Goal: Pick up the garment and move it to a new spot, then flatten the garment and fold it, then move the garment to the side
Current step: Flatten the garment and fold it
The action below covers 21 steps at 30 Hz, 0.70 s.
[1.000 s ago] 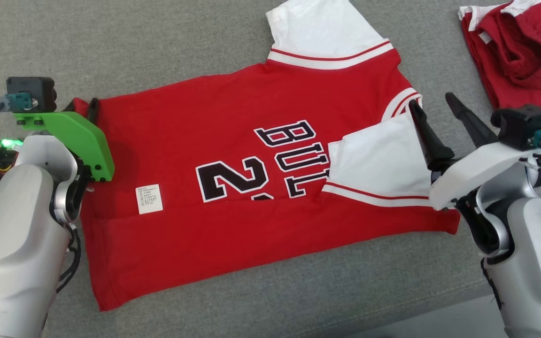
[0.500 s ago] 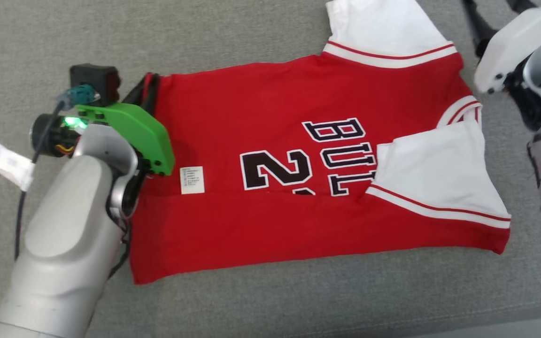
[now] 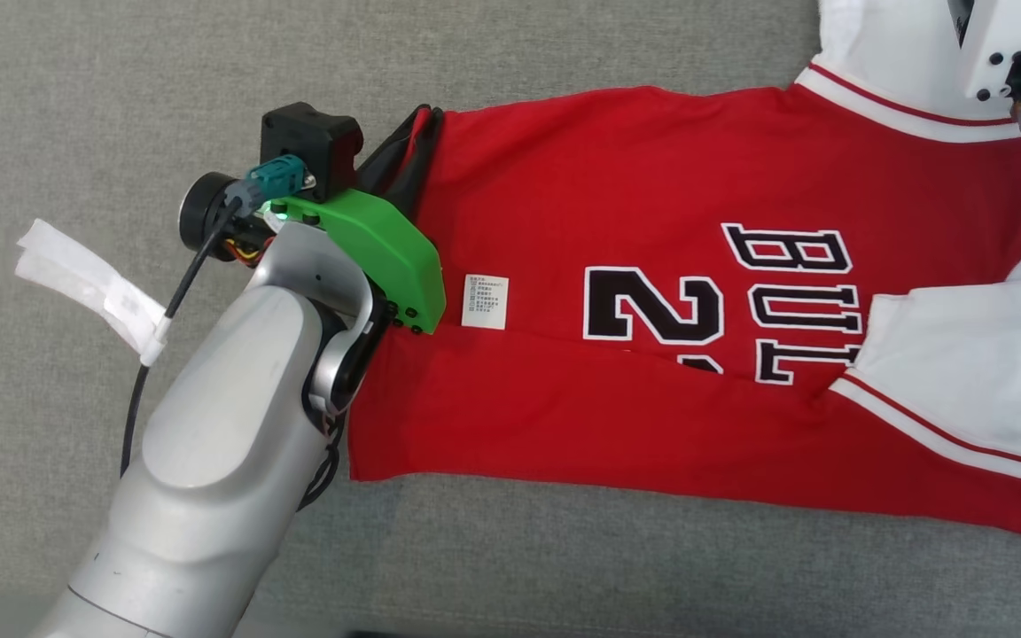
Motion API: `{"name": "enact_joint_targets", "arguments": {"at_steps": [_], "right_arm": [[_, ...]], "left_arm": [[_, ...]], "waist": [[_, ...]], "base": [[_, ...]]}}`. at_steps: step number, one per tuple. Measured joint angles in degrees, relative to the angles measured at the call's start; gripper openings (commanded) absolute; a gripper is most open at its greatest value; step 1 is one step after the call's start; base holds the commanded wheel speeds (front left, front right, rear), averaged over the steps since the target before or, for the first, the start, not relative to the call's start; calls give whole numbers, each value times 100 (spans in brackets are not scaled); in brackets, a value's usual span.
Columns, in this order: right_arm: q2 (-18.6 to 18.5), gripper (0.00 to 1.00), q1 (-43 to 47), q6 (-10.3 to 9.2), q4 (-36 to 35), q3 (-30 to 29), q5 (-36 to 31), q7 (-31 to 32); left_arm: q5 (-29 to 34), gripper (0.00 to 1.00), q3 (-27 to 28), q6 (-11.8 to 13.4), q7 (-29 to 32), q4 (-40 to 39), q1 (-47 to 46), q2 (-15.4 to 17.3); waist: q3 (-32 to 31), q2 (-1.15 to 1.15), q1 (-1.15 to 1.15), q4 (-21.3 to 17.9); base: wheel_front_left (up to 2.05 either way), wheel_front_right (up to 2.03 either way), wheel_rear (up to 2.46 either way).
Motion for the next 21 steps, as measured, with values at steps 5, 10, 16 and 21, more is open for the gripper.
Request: {"name": "enact_joint_targets", "arguments": {"at_steps": [5,10,16,21], "right_arm": [[42,100,-211,1,415,-176,-232,25],[80,100,-402,4,626,-308,-512,20],[205,27,-459,4,801,-194,-542,-23],[203,0,-379,7,832,88,-538,-615]], "left_arm": [[4,0,-38,20,-36,-53,1,-58],[0,0,-38,43,-44,-77,3,-48],[-29,0,-9,75,-34,-123,3,42],[-64,0,59,104,-43,-60,3,124]], "waist": [[186,0,0,152],[251,0,0,154],[260,0,0,53],[247,0,0,-72]], "base": [[0,0,0],[0,0,0],[0,0,0],[0,0,0]]}}
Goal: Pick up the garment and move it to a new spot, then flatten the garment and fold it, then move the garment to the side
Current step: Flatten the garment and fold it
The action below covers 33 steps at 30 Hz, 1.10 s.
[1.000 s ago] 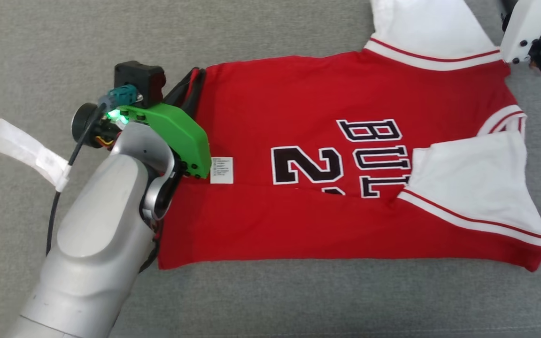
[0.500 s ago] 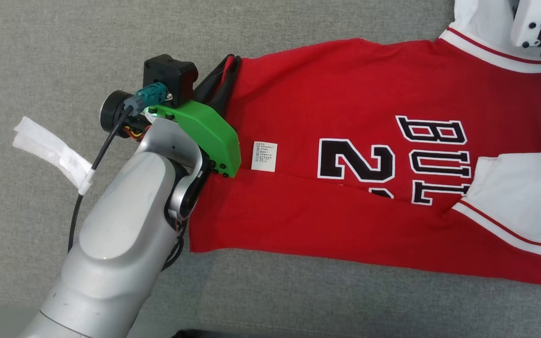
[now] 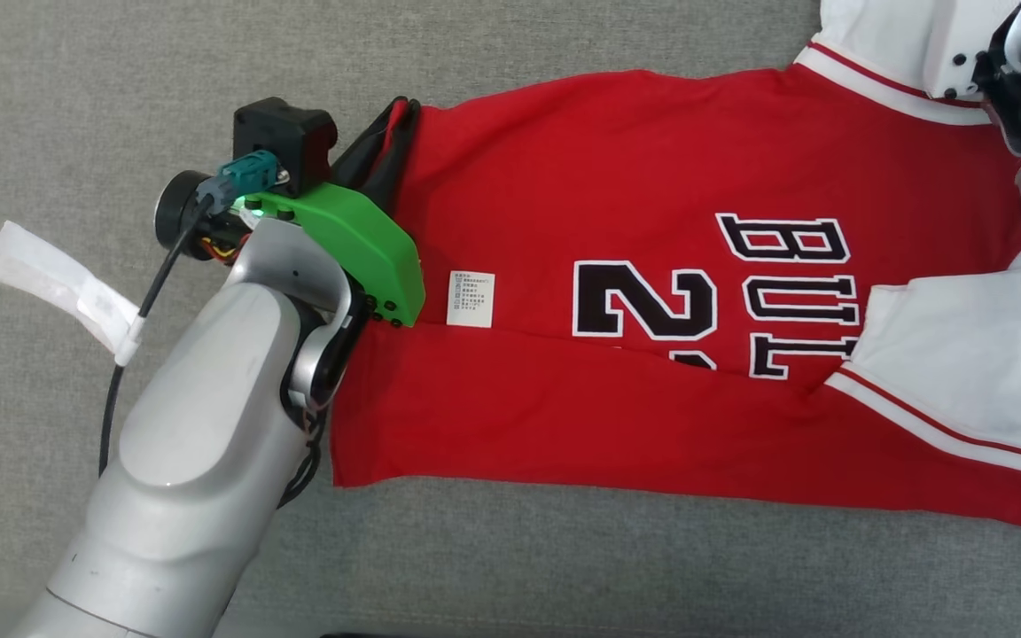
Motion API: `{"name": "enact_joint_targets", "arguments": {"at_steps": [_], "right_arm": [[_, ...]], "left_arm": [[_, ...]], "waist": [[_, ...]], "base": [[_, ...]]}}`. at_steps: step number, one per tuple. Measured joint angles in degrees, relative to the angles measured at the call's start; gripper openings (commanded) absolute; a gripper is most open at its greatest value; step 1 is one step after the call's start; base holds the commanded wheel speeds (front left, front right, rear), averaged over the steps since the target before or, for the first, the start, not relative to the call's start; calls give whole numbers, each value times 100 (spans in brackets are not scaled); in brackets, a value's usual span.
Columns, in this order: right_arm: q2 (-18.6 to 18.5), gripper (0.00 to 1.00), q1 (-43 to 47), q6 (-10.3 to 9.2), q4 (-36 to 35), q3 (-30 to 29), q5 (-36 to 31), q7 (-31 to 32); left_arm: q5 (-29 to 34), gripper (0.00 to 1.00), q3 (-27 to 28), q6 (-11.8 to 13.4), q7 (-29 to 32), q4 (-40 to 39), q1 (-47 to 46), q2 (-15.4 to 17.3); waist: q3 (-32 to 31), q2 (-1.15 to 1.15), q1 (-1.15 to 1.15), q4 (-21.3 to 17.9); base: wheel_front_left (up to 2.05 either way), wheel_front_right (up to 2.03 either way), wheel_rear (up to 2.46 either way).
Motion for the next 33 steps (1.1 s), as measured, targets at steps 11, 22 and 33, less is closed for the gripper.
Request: {"name": "enact_joint_targets", "arguments": {"at_steps": [11,22,33], "right_arm": [[43,0,637,-2,-64,608,839,-1423],[-388,0,2450,-2,-1404,1593,2178,-2245],[-347,0,4681,-2,-3298,1080,2398,-2407]], "left_arm": [[-146,0,202,40,-114,445,66,226],[-454,0,378,68,-355,431,991,493],[-791,0,481,333,-535,-374,2536,686]], "waist": [[-467,0,0,-335],[-1398,0,0,-782],[-2204,0,0,-1218]], "base": [[0,0,0],[0,0,0],[0,0,0]]}}
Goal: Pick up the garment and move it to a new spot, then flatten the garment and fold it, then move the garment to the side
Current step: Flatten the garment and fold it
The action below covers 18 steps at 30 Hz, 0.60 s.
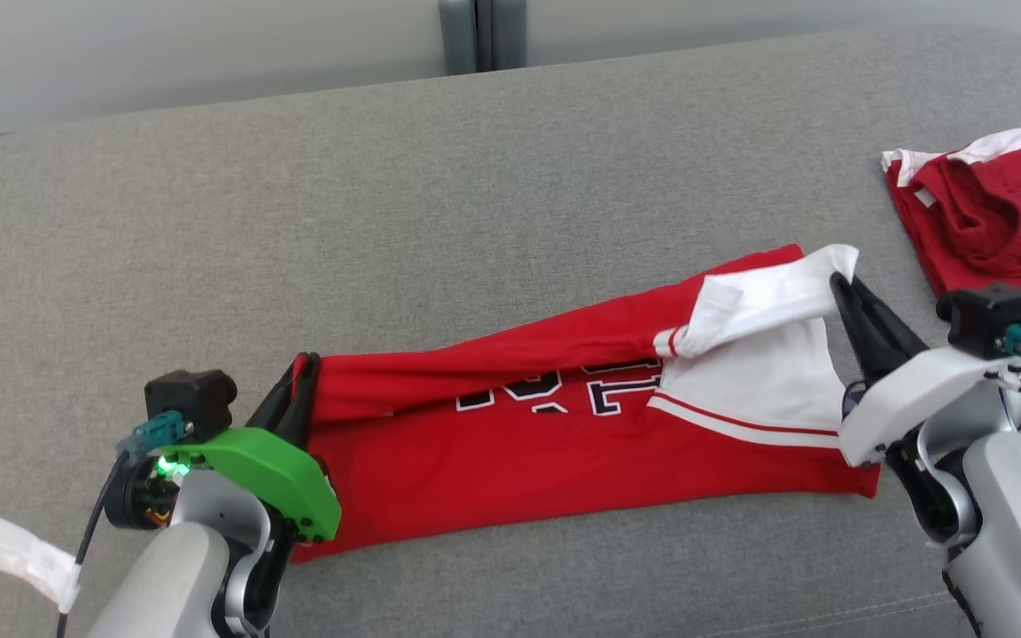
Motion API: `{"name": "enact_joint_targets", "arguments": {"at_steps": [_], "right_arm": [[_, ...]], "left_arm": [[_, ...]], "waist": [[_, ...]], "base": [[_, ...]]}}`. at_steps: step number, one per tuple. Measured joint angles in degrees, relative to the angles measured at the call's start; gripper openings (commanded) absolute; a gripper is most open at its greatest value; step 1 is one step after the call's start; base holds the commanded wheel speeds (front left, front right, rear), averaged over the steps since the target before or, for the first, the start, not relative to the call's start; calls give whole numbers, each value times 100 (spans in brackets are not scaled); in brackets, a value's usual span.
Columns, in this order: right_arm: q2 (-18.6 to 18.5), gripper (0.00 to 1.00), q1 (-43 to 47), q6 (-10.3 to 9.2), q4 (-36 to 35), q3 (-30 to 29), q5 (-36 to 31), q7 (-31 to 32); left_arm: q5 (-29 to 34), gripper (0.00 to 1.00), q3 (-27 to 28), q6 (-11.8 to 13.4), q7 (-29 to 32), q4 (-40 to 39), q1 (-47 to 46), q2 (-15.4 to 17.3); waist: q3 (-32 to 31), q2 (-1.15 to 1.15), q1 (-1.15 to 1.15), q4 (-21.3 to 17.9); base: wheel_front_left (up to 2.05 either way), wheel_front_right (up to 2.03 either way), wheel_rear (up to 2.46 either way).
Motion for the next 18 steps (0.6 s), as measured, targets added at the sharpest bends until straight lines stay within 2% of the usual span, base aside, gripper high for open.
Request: {"name": "enact_joint_targets", "arguments": {"at_steps": [6,7,8,9,10,11,18], "right_arm": [[383,0,686,0,-500,-378,-162,154],[424,11,745,0,-522,-416,-207,154],[460,47,804,0,-539,-466,-282,155],[504,81,862,0,-565,-520,-354,153],[560,100,907,0,-586,-577,-393,131],[647,100,975,0,-604,-669,-402,96],[1017,100,1678,-1,-758,-1233,-444,-93]], "left_arm": [[-115,0,91,165,-186,-94,379,-59],[-142,0,94,168,-223,-94,414,-85],[-160,7,96,170,-265,-94,455,-115],[-161,31,99,188,-319,-97,500,-141],[-172,90,113,197,-369,-101,540,-164],[-197,100,152,223,-455,-112,601,-186],[-279,100,412,506,-993,-350,1216,-211]], "waist": [[-80,0,0,-105],[-76,0,0,-104],[-75,0,0,-102],[-75,0,0,-102],[-78,0,0,-103],[-84,0,0,-105],[-214,0,0,-89]], "base": [[0,0,0],[0,0,0],[0,0,0],[0,0,0],[0,0,0],[0,0,0],[0,0,0]]}}
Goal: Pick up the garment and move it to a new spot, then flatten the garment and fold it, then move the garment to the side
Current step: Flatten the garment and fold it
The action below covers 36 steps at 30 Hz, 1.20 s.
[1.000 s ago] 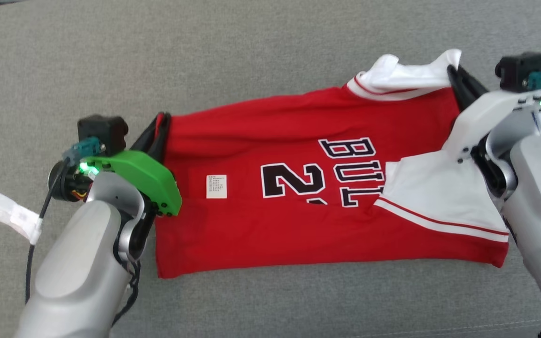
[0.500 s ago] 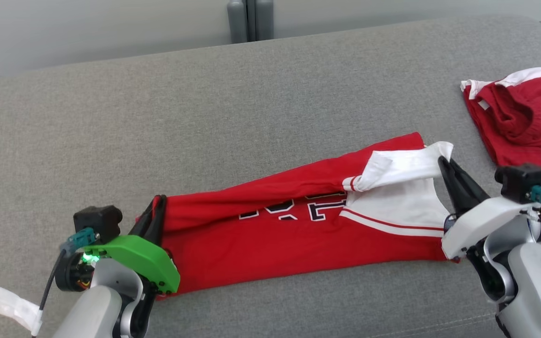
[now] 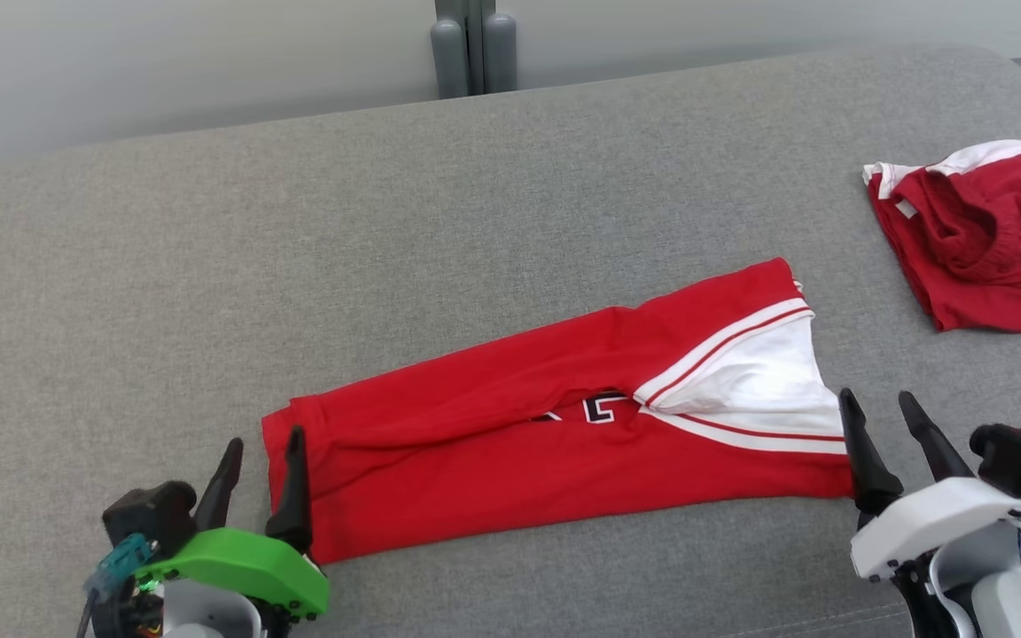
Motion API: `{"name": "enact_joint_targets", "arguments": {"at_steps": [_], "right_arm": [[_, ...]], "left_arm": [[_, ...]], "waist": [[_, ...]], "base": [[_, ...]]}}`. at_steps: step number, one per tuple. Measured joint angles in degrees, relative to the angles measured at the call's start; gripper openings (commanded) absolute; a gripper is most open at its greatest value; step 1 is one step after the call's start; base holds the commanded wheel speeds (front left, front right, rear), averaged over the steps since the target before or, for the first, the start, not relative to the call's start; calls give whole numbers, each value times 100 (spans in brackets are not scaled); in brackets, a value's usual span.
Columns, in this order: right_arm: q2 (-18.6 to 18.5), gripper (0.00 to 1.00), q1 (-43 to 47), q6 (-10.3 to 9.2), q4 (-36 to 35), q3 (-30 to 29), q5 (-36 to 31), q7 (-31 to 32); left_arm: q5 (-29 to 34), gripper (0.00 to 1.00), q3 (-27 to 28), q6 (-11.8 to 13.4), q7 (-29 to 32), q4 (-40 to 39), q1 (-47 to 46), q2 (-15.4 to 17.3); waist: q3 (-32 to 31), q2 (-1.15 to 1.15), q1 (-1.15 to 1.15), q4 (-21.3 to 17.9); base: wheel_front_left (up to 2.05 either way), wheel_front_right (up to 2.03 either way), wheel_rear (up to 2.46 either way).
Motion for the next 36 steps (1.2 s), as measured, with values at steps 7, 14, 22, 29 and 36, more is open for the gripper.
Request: {"name": "enact_joint_targets", "arguments": {"at_steps": [7,14,22,29,36], "right_arm": [[114,100,430,0,-204,-598,-210,11],[176,100,274,0,-241,-656,-405,302],[-253,100,-429,1,487,-305,-492,1258],[-578,100,-873,0,1441,-85,-309,1996],[-702,100,-1081,0,2259,-16,-293,2003]], "left_arm": [[34,100,265,268,-334,-342,370,65],[149,100,257,366,-408,-408,408,67],[190,100,197,371,-428,-410,407,34],[223,100,214,412,-458,-453,381,32],[229,100,259,434,-480,-474,377,40]], "waist": [[-186,0,0,23],[-324,0,0,126],[-358,0,0,411],[-296,0,0,753],[-235,0,0,1075]], "base": [[0,0,0],[0,0,0],[0,0,0],[0,0,0],[0,0,0]]}}
